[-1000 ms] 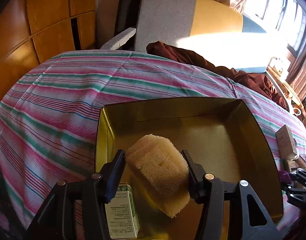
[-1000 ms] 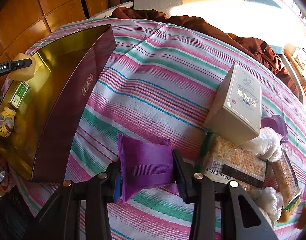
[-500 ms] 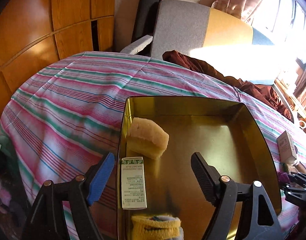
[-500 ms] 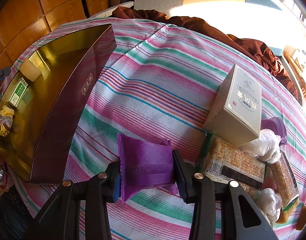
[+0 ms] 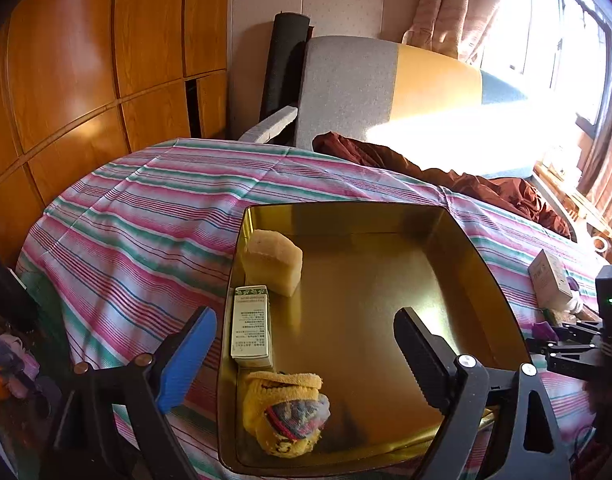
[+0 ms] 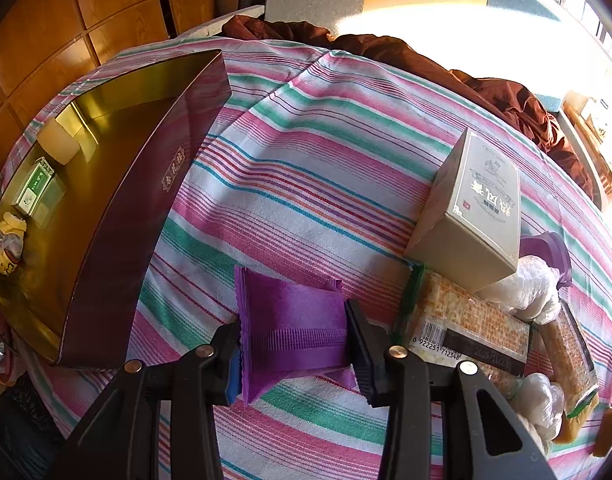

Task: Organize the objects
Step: 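Grasp the purple sachet with the right gripper and drop it into the tray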

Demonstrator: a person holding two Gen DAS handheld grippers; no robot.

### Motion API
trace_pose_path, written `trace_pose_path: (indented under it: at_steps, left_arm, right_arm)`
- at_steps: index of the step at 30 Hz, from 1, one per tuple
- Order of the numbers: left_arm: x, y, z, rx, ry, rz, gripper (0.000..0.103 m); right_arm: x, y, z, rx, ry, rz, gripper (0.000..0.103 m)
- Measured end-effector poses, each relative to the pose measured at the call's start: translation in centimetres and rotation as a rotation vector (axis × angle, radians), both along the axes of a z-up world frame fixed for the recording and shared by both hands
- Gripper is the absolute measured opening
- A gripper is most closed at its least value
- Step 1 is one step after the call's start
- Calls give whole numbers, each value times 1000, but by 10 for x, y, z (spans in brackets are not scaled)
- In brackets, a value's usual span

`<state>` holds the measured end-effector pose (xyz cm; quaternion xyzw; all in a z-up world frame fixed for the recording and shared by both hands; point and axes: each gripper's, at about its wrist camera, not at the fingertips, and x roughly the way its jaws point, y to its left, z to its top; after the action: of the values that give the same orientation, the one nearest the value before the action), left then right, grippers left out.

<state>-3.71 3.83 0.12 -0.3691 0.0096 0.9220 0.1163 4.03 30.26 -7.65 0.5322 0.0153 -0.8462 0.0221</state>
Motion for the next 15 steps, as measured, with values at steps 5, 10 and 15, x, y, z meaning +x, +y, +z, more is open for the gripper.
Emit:
trace_pose_path:
  at_steps: [5, 10, 15]
  left_arm:
    - [8, 2, -5, 10, -20, -19, 92]
    - [12, -2, -10, 21, -36, -25, 93]
    - [14, -13, -11, 30, -38, -8, 93]
  right_arm:
    - [2, -1, 0, -1, 10, -35, 43]
    - [4, 2, 2, -29, 5, -89, 42]
    - [2, 1, 28, -27, 59, -129, 42]
